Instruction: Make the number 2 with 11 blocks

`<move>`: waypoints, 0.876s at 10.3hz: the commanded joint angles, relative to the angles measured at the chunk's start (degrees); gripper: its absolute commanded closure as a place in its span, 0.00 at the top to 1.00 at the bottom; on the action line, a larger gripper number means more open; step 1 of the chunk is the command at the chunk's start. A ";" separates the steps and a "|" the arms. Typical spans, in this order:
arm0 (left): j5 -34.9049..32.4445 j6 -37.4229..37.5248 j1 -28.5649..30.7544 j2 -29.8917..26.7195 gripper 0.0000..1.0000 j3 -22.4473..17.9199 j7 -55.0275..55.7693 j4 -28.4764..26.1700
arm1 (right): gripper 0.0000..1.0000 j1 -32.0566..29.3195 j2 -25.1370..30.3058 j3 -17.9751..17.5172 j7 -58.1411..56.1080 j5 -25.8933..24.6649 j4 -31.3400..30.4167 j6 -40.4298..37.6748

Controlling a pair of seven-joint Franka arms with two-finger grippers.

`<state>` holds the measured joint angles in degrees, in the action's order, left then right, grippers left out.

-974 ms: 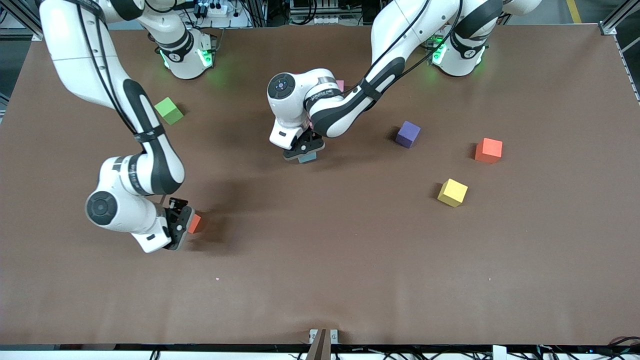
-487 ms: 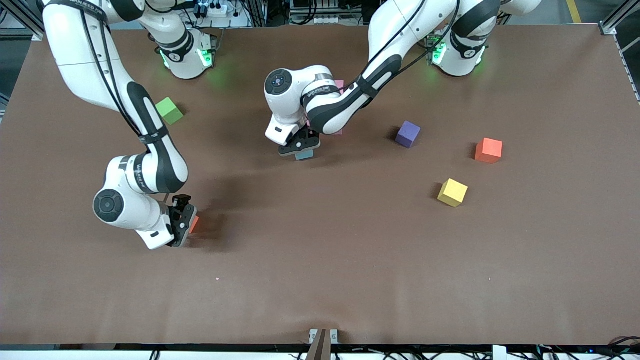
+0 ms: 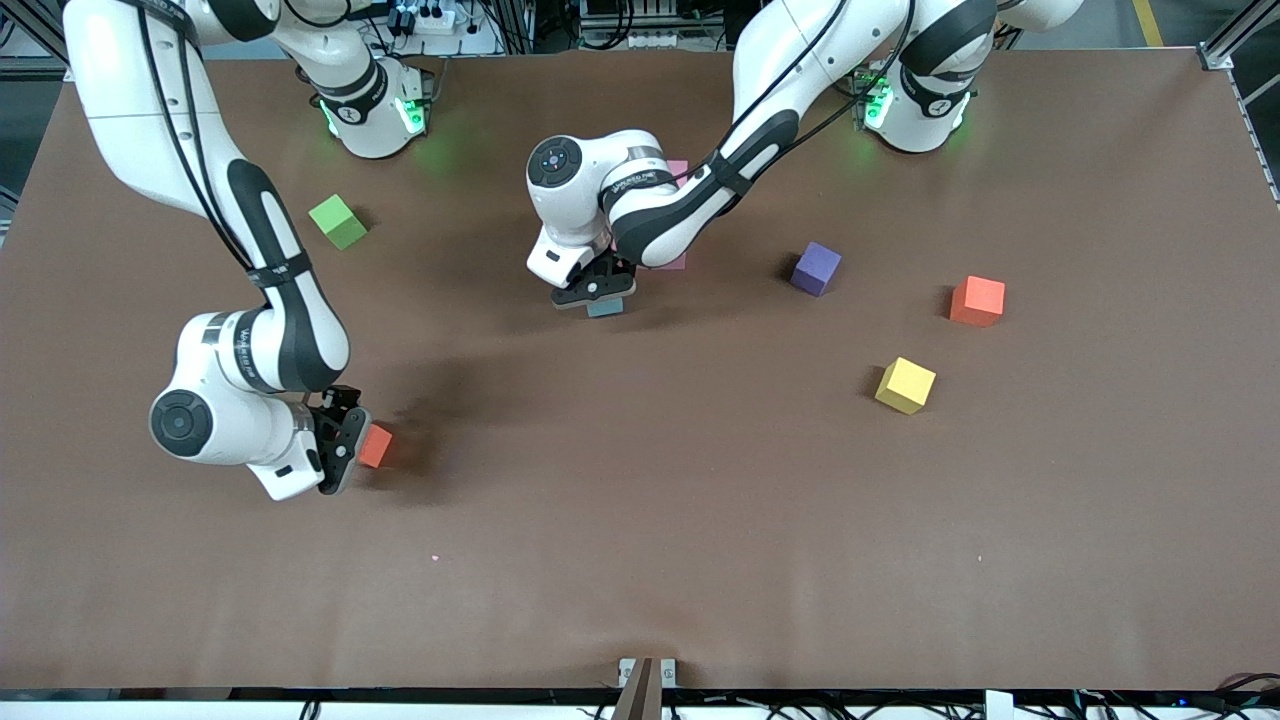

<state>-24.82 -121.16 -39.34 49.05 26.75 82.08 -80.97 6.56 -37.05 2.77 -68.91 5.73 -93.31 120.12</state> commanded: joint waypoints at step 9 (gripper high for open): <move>1.09 -1.27 -1.88 1.66 0.27 -0.74 -4.30 1.26 | 1.00 -0.14 -0.83 -0.66 -0.88 -0.11 -5.91 12.76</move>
<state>-24.82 -122.46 -40.50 49.94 26.75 79.64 -80.88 6.76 -37.98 2.55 -69.03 5.73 -98.23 131.05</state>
